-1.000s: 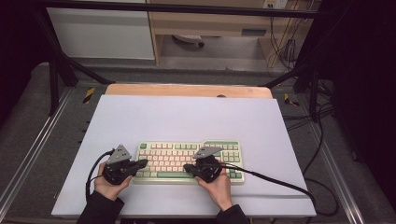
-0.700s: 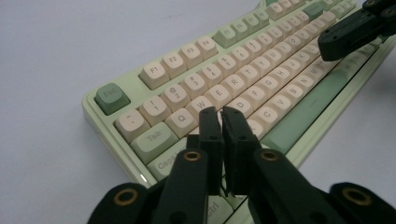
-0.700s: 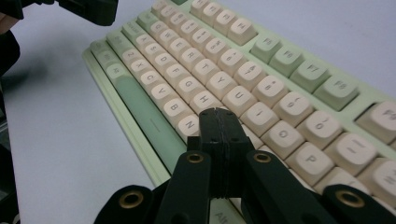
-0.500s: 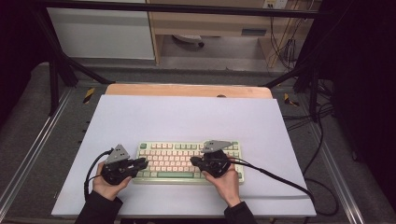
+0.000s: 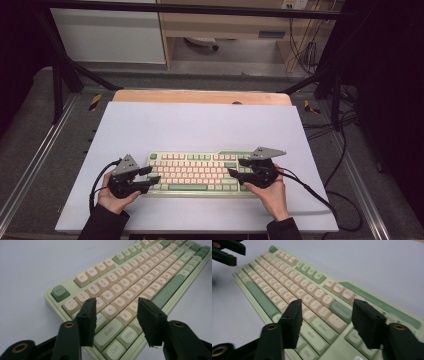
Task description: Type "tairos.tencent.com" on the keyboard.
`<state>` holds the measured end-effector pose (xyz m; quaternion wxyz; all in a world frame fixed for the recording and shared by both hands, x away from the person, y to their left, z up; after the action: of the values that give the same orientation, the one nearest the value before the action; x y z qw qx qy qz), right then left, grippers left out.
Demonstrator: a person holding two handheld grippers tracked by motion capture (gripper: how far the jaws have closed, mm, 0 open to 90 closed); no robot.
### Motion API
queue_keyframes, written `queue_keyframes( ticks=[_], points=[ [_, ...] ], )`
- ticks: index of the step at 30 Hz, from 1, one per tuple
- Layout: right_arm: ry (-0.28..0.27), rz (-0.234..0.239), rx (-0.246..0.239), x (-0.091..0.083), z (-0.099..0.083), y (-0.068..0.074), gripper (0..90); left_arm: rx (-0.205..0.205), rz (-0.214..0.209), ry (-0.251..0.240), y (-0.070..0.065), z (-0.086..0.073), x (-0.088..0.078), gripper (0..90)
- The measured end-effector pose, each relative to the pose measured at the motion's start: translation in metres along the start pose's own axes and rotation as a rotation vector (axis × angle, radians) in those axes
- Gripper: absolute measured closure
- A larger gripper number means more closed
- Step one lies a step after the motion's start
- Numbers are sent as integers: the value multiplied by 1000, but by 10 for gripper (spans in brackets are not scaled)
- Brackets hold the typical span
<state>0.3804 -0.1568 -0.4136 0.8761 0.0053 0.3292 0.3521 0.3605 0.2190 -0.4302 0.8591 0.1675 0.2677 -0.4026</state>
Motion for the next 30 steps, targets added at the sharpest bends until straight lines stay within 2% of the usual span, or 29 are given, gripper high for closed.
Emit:
queue_keyframes(
  ticks=[7, 14, 19, 22, 30],
  points=[
    [18, -33, 2, -12, -17, -21, 148, 0, 14, 8, 3, -7, -3, 261],
    [44, -27, 35, -21, -38, -39, 38, 12, 23, 24, 5, -17, -9, 132],
    [37, -25, 72, -29, -51, -50, 4, 10, 13, 37, 8, -24, -12, 79],
    [27, -25, 55, -35, -56, -54, 4, 0, 10, 32, 10, -29, -15, 68],
    [27, -13, 76, -43, -67, -61, 4, -12, 11, 29, 15, -37, -19, 70]
  ],
)
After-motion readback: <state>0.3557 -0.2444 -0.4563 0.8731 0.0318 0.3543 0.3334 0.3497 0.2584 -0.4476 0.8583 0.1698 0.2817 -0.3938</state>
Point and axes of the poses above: each handheld gripper's, and its own axes: x roughly forward along the jaws, z roughly out of its top, y roughly to its left, the point moved 3 cm from there along x, roughly forward along the jaws, and after that the axes turned 9 degrees about x, right-handed, at the moved point
